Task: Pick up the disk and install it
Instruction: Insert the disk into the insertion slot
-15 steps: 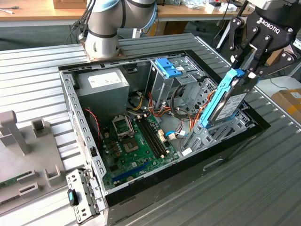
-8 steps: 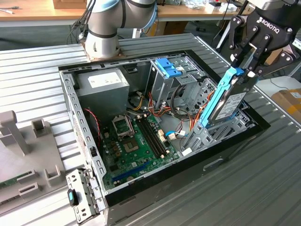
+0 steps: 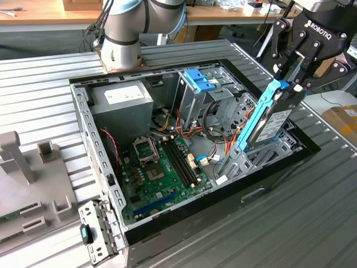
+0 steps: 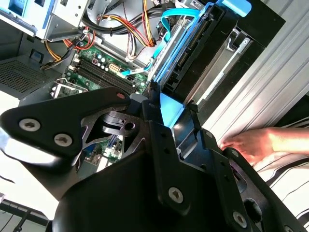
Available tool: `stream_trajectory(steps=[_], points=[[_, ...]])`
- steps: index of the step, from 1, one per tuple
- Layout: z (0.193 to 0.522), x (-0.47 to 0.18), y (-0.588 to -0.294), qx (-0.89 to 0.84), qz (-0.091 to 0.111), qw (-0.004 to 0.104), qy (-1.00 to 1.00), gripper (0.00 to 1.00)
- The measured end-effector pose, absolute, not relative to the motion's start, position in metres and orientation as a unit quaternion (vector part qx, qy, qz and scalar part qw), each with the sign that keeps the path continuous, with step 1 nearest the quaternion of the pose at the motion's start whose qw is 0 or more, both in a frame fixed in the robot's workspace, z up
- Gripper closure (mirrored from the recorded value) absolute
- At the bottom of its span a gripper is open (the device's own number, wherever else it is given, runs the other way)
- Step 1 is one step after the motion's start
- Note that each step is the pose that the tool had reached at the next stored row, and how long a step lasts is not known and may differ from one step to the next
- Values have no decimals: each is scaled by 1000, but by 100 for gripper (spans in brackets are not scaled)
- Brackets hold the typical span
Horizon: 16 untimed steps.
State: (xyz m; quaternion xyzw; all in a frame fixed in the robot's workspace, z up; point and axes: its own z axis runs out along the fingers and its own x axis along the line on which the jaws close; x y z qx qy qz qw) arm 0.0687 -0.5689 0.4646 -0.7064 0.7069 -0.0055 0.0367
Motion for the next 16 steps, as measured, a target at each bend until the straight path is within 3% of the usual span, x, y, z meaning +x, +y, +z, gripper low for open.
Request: stream_trajectory(steps=[16], points=[[477,70,-569,-707,-8,34,707,64]])
